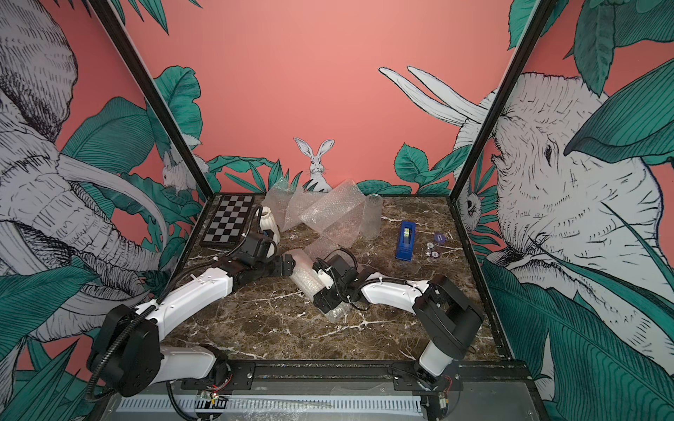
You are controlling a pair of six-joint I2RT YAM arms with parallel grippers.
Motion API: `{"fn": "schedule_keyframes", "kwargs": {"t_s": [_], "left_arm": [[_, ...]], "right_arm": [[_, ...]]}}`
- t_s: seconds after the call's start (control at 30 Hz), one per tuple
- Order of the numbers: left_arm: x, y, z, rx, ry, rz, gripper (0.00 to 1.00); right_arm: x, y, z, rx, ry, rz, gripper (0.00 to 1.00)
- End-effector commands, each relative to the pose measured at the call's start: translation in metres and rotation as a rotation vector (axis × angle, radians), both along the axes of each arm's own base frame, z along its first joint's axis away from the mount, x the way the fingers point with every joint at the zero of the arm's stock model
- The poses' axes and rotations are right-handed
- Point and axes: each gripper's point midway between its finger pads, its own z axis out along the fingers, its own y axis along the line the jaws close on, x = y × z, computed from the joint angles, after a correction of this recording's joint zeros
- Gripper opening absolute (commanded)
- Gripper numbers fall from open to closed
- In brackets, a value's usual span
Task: Wrap vases in bubble wrap
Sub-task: Wrap the vase in bubble wrap.
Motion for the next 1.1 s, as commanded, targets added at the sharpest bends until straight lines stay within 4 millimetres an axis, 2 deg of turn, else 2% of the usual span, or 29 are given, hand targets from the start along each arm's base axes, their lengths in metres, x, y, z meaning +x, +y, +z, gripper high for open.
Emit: {"fn": "schedule_keyframes", "kwargs": {"t_s": [0.0,0.2,0.4,0.53,0.67,0.87,0.93,1.07], "left_arm": [[0.006,-0.009,0.000,-0.041,0.007,-0.008,0.99],[0.016,-0.022,-0.003,-0.080,0.018,-0.032,0.99],[0.022,-0.029,-0.018,-0.082,0.053,-0.034,0.99],[0.024,-0.025,-0.035,-0.045,0.092,-0.010,0.99],[0.022,-0.022,-0.046,0.002,0.116,-0.007,0.98],[0.020,-0.022,-0.053,0.054,0.125,-0.007,0.98],[0.020,-0.023,-0.053,0.065,0.125,-0.007,0.98],[0.020,-0.025,-0.052,0.088,0.117,-0.012,0.98]], "right_arm": [[-0.015,0.010,-0.009,0.065,0.096,-0.011,0.69],[-0.014,0.009,-0.016,0.076,0.127,-0.041,0.69],[-0.010,0.005,-0.019,0.096,0.150,-0.088,0.72],[-0.005,-0.003,-0.022,0.085,0.156,-0.134,0.78],[-0.002,-0.008,-0.018,0.089,0.131,-0.157,0.84],[-0.007,-0.009,-0.015,0.108,0.141,-0.158,0.90],[-0.006,-0.010,-0.003,0.130,0.119,-0.159,0.93],[-0.009,-0.016,0.006,0.138,0.101,-0.168,0.96]]}}
